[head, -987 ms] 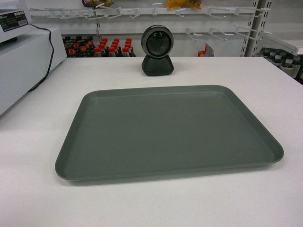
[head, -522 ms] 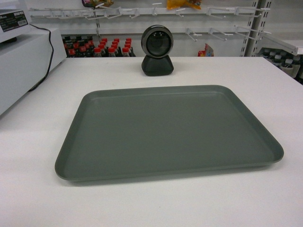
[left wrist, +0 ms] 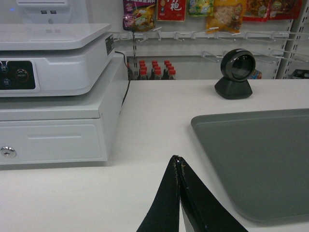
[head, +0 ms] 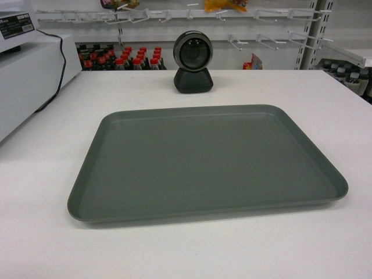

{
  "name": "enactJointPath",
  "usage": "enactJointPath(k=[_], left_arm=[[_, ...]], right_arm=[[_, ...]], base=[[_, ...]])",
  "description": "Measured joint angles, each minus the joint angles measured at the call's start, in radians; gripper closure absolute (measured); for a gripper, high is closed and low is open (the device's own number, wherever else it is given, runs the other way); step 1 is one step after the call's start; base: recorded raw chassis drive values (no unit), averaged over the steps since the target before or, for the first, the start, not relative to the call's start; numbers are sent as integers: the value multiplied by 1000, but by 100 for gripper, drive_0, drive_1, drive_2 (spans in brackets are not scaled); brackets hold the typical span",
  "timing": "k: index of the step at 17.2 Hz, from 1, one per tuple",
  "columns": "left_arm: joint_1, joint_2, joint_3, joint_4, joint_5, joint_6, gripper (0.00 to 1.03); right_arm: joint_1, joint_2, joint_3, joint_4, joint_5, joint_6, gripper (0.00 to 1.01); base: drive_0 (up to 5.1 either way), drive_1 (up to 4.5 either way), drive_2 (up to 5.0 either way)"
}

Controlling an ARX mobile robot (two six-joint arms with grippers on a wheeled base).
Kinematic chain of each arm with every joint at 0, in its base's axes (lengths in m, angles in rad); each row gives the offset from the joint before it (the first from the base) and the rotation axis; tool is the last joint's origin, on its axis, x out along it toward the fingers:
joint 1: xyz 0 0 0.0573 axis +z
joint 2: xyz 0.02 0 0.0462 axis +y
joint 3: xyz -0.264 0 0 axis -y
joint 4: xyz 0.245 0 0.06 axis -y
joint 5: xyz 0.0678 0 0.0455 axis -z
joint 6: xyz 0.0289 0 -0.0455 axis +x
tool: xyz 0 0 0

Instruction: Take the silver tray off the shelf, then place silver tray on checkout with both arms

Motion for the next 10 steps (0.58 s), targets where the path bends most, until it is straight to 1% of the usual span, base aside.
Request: enactJointPath(k=[2, 3, 4, 5, 8, 9, 10], left_arm=[[0, -23, 0, -23, 0, 0, 101], [0, -55, 2, -70, 0, 0, 101], [0, -148, 0, -202, 3, 0, 101], [0, -192, 0, -191, 2, 0, 101], [0, -191, 0, -210, -2, 0, 101], [0, -191, 0, -207, 0, 0, 101], [0, -191, 0, -201, -2, 0, 101]], right_arm=[[0, -37, 0, -32, 0, 0, 99], [0, -53, 0, -51, 0, 0, 99], [0, -70, 0, -67, 0, 0, 99], [0, -86, 0, -84, 0, 0, 99], [0, -115, 0, -112, 0, 0, 99], [0, -159, 1, -187, 0, 0, 99], [0, -239, 1, -290, -2, 0, 99]], base=[[0, 0, 0], [0, 0, 0], [0, 0, 0], [0, 0, 0], [0, 0, 0], [0, 0, 0], [0, 0, 0]])
